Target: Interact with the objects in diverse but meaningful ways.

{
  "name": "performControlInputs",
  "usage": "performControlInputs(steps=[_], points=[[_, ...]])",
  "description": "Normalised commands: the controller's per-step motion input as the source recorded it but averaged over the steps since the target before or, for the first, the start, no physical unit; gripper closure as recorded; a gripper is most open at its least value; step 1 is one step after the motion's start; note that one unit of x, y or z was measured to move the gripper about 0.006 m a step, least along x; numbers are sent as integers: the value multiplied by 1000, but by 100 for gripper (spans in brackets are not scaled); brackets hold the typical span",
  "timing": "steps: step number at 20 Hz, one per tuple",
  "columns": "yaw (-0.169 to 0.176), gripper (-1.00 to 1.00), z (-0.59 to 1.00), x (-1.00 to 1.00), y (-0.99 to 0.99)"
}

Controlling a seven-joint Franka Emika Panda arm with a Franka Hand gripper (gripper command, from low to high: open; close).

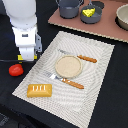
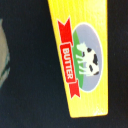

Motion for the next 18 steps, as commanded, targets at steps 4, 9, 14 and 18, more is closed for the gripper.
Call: performControlInputs(steps=[4,9,14,18], points=[[68,-100,-304,-536,-48],[72,-100,-215,-401,-65],[72,-100,-128,-229,-73],[67,100,-131,-184,-60]])
